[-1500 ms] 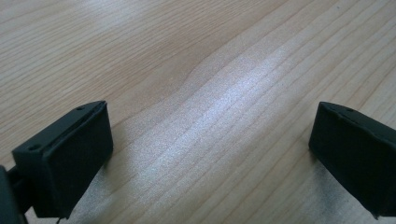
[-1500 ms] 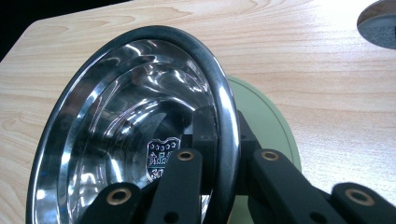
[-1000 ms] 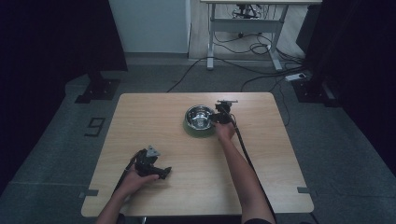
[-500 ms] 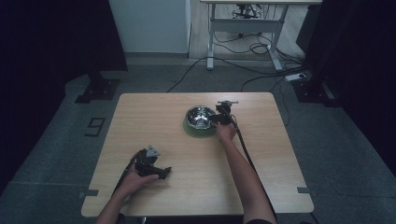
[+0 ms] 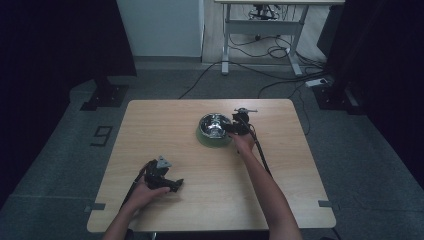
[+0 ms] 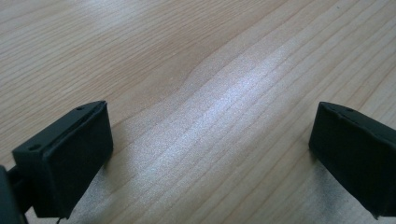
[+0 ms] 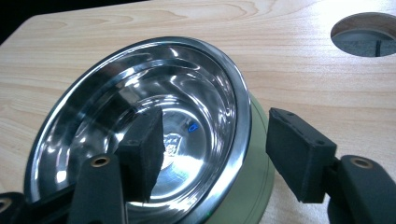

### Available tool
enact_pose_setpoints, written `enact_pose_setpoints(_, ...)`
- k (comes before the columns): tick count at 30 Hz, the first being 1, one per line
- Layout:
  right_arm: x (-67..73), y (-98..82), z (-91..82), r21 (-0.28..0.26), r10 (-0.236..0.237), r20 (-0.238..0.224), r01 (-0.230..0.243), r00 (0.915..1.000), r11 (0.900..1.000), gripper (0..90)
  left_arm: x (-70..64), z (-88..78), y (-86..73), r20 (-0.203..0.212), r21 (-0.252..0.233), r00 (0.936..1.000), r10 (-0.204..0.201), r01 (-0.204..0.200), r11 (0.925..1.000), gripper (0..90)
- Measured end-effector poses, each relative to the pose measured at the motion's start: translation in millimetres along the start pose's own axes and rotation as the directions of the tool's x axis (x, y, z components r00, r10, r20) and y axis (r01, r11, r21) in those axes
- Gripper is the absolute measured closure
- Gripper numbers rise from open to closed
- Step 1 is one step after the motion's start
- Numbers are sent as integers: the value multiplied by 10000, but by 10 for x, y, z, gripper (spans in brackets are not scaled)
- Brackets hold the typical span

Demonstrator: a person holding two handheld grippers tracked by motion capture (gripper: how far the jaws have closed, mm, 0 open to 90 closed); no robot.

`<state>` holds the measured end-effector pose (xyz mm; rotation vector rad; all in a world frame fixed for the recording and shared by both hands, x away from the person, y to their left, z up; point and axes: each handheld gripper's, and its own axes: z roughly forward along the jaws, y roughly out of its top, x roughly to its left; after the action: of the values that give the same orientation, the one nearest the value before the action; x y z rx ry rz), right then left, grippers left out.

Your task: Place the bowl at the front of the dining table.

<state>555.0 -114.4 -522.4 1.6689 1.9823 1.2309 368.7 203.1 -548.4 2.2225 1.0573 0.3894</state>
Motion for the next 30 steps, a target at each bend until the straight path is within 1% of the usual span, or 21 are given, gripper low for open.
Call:
enact_pose_setpoints(2,1,-10,-26,-59,28,-7,-28,10000,10000,357,1,0,0,4,1,10000,1,-1,10000,0)
enact_pose_setpoints(4,-1,-14,-55,-30,85,-171,-85,9998,10000,338,0,0,0,5,-1,10000,-2,2,10000,0)
enact_pose_setpoints(6,7,-15,-94,20,7,-264,-7,9997,10000,329,0,0,0,2,-1,10000,1,-1,10000,0)
enact_pose_setpoints(7,13,-18,-122,-46,-57,-259,56,9996,10000,330,0,0,0,-1,-1,10000,4,-4,10000,0)
enact_pose_setpoints(11,24,-31,-241,-264,-72,-337,64,9994,9996,329,-2,-2,-3,38,-10,10000,27,-27,10000,0)
enact_pose_setpoints(14,7,-52,-330,-302,-127,-392,116,9992,9995,328,-2,-2,-3,41,-9,10000,27,-27,10000,0)
enact_pose_setpoints(16,-5,-66,-358,-277,-167,-445,155,9989,9995,328,-2,-2,-3,41,-11,10000,24,-24,10000,0)
enact_pose_setpoints(23,-59,-175,-535,-174,-305,-734,293,9968,9994,325,-3,-2,-3,39,-8,10000,29,-29,10000,0)
enact_pose_setpoints(30,-101,-305,-800,-251,-561,-1015,538,9933,9982,325,-5,-3,-4,38,-8,10000,27,-27,10000,0)
